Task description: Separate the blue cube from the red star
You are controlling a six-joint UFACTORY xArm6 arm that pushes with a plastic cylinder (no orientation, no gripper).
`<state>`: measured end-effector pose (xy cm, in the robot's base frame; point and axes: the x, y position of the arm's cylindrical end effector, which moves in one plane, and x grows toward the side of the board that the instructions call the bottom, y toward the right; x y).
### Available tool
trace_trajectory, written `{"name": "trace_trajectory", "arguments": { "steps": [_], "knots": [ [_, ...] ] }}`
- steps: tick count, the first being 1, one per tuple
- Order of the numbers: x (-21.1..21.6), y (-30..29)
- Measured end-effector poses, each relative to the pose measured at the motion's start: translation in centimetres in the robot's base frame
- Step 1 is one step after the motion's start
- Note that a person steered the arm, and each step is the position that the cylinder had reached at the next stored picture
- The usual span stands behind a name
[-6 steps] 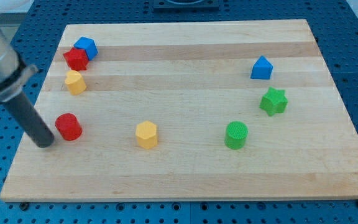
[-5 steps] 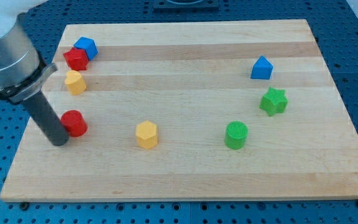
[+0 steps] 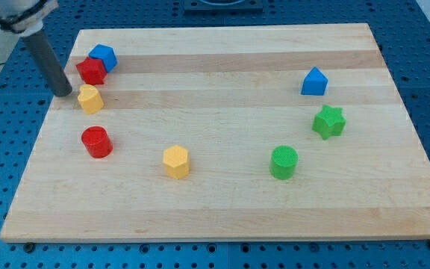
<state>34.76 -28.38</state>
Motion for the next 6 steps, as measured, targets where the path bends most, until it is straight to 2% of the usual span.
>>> {"name": "trace_trajectory", "arguments": {
  "steps": [1, 2, 4, 5, 6],
  "knots": [
    [-3.6, 0.0],
    [-4.8, 1.5],
    [-4.9, 8.9],
    [-4.9, 8.8],
    [-4.2, 11.3]
  ]
}}
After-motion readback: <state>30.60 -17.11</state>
